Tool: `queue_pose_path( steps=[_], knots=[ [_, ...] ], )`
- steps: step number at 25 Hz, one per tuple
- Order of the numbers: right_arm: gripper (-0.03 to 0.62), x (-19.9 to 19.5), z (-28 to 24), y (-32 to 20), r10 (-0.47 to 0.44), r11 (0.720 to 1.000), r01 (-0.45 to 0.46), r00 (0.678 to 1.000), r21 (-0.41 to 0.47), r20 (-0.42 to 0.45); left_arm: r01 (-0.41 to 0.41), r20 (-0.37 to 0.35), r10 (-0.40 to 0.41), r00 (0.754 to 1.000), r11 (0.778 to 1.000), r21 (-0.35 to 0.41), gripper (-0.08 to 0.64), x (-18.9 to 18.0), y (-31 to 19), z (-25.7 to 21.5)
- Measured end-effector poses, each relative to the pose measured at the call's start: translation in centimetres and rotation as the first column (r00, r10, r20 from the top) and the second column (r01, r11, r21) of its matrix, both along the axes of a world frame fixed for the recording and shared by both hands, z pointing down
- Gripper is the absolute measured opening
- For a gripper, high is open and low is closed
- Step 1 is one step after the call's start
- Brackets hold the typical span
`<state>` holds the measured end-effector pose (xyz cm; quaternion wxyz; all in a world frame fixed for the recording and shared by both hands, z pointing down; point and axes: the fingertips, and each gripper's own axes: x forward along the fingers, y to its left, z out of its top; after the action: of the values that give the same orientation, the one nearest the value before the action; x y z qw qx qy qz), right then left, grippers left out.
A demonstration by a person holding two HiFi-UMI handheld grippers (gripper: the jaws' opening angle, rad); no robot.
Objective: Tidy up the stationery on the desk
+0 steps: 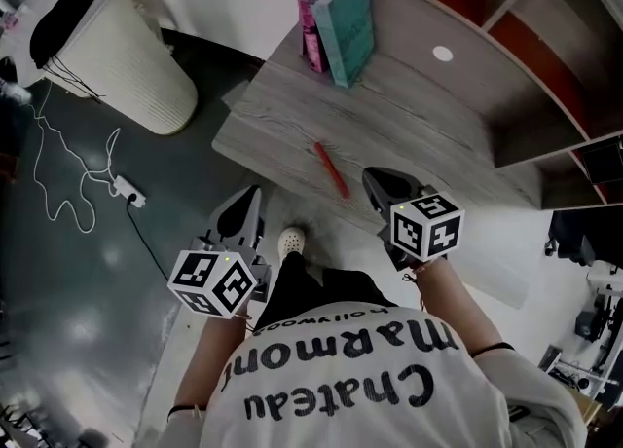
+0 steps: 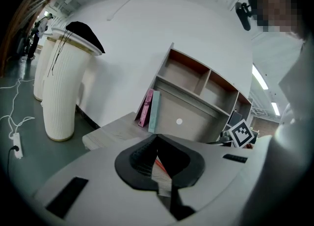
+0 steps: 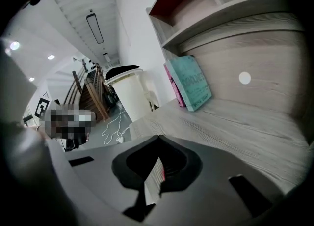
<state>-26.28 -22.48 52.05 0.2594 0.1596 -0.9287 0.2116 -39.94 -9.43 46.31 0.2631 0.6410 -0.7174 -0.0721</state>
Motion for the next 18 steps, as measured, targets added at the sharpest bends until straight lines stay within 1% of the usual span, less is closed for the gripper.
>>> queue_pose_path(
  steps=[7, 10, 15, 18],
  knots=[
    [0.014, 0.2, 3.4, -0.1, 0.023, 0.997, -0.026, 0.999, -0.068, -0.034, -0.036, -0.045, 0.033, 0.998, 0.997, -0.064, 0.015, 1.2, -0.3, 3.6],
    [0.014, 0.4, 4.7, 0.1, 0.024, 0.995, -0.029, 0.999, -0.097, -0.046, -0.052, -0.054, 0.047, 0.997, 0.995, -0.089, 0.015, 1.9, -0.2, 4.7],
    [0.014, 0.6, 6.5, 0.6, 0.03, 0.988, -0.036, 0.999, -0.148, -0.04, -0.073, -0.067, 0.065, 0.996, 0.991, -0.116, 0.015, 2.7, 0.1, 6.1],
    [0.015, 0.9, 7.8, 0.9, 0.022, 0.985, -0.032, 0.998, -0.171, -0.058, -0.076, -0.066, 0.068, 0.995, 0.989, -0.127, 0.015, 2.8, 0.2, 6.4]
  ],
)
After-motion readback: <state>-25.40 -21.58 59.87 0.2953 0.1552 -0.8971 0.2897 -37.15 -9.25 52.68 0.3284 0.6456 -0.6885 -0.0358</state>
